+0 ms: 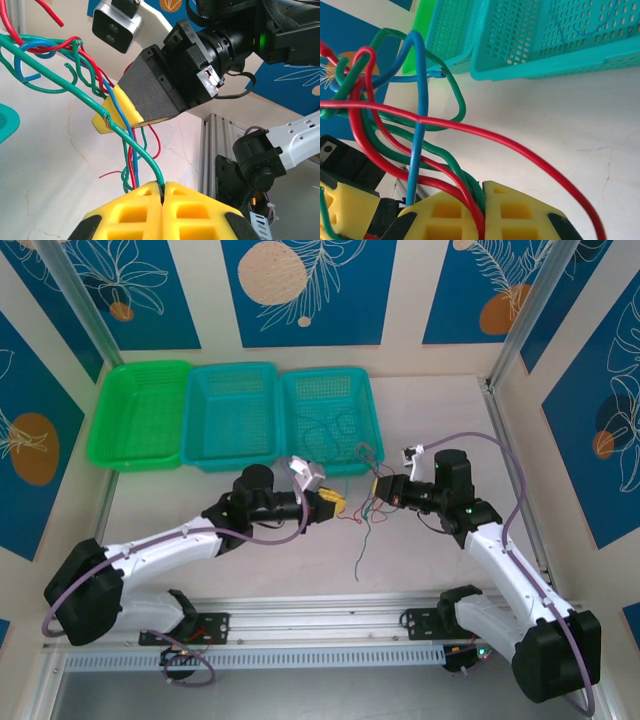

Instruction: Untangle the cables

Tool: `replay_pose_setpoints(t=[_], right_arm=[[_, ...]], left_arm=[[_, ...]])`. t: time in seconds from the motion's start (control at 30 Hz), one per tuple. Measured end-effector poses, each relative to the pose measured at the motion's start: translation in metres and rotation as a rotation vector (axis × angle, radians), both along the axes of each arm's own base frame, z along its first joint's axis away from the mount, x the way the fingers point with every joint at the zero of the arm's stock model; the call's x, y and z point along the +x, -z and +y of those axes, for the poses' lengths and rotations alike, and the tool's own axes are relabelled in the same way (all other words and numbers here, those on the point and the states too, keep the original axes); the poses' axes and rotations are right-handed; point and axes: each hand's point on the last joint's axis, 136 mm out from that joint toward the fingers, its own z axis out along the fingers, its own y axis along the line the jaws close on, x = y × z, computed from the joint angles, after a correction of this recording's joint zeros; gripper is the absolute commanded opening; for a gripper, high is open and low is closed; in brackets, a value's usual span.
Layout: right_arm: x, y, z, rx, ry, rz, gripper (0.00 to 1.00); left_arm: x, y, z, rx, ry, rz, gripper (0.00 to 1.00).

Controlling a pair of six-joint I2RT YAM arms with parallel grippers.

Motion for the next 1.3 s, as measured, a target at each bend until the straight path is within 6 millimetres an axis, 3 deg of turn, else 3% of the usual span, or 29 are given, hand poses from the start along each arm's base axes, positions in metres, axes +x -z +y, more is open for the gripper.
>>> replay_pose_setpoints(t=[0.13,0.2,0.3,0.37,0.47,0.53,0.67,0.77,0.83,0.93,1.1,1.17,1.3], right_arm=[[-0.001,-0.002,-0.001,0.017,0.005,0.024,0.00],[0.002,-0.003,-0.007,0.019,0.031,0.038,0.00],[0.007,-0.002,-0.018,0.030,0.074,0.060,0.00],[0.006,-0.003,-0.020,0.038,0.078,0.064,0.00],[0.002,-0.007,-0.018,0.050,0.058,0.060,0.00],[0.000,-0.009,-0.015,0.059,0.041,0.055,0.00],[-0.009,-0.014,0.001,0.071,-0.030,0.031,0.00],[-0.016,-0.015,0.014,0.070,-0.089,0.017,0.00],[-0.020,-0.012,0.020,0.060,-0.113,0.020,0.00],[-0.019,-0.005,0.020,0.029,-0.095,0.036,0.00],[-0.007,0.007,0.008,-0.040,0.006,0.060,0.00],[-0.004,0.010,0.004,-0.066,0.038,0.067,0.00],[0.001,0.012,0.000,-0.096,0.084,0.078,0.00]], left_arm=[[0.018,0.018,0.011,0.100,-0.126,-0.018,0.00],[0.045,0.037,0.031,0.220,-0.317,-0.028,0.00],[0.071,0.056,0.068,0.344,-0.511,-0.027,0.00],[0.075,0.056,0.083,0.338,-0.557,-0.031,0.00],[0.059,0.052,0.081,0.259,-0.489,-0.043,0.02],[0.050,0.054,0.072,0.224,-0.421,-0.041,0.07],[0.043,0.069,0.063,0.256,-0.374,-0.026,0.37],[0.043,0.072,0.064,0.270,-0.374,-0.025,0.50],[0.042,0.065,0.065,0.251,-0.376,-0.031,0.53],[0.038,0.036,0.069,0.185,-0.385,-0.062,0.51],[0.023,-0.039,0.075,0.001,-0.384,-0.107,0.44],[0.016,-0.060,0.072,-0.056,-0.369,-0.098,0.41],[-0.001,-0.066,0.042,-0.081,-0.286,-0.018,0.39]])
